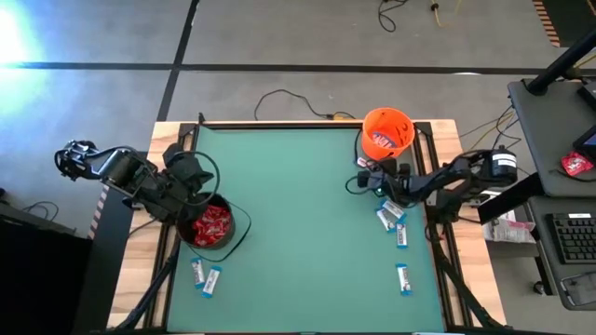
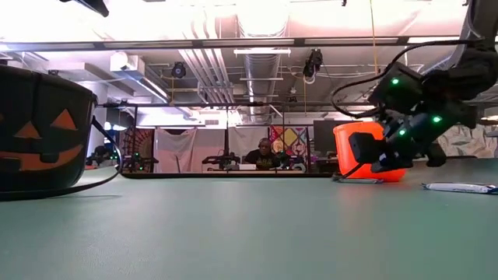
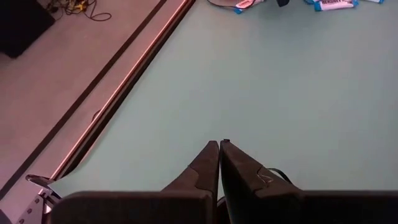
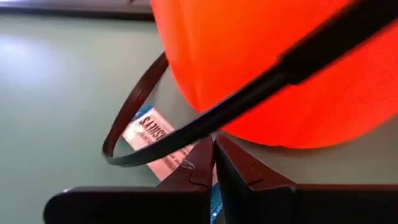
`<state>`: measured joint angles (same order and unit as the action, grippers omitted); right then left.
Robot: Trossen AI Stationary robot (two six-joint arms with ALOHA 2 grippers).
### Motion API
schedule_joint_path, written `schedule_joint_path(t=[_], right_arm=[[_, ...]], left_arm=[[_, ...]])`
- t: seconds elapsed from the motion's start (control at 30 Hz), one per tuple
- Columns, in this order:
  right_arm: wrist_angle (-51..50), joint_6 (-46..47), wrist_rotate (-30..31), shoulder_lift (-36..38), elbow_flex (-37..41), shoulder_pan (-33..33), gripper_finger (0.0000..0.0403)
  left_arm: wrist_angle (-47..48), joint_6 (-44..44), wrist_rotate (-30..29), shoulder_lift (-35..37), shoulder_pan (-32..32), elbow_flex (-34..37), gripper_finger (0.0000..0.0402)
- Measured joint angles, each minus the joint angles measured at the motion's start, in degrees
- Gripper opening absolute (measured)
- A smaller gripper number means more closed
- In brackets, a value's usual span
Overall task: Sort candy by brand, put in halloween buckets
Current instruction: Put the white chocolate into the orange bucket
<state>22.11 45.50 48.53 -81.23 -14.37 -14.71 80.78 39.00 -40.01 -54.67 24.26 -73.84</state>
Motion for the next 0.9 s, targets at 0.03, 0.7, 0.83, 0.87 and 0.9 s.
schedule_joint_path(t=[0.03, 0.7, 0.83, 0.87, 0.9], right_arm=[[-0.2, -0.6, -1.7, -0.2, -0.1, -0.6, 0.0009], [-6.8, 3.5, -26.5, -0.7, -8.7, 24.5, 0.0009], [-9.2, 0.2, -23.9, -0.6, -13.1, 27.5, 0.0028], [-9.4, -0.9, -23.9, -0.6, -13.7, 27.8, 0.0039], [-9.6, -2.0, -23.8, -0.6, -14.3, 28.1, 0.0052]], left_arm=[[0.0, 0.0, 0.0, 0.2, 0.0, 0.3, 0.0000], [-4.3, -1.0, 3.1, 2.5, 0.0, 5.6, 0.0000], [-4.9, -1.0, 3.1, 2.4, 0.0, 5.7, 0.0000], [-5.1, -1.0, 3.1, 2.3, 0.0, 5.7, 0.0000], [-5.2, -1.0, 3.1, 2.2, 0.0, 5.8, 0.0000]])
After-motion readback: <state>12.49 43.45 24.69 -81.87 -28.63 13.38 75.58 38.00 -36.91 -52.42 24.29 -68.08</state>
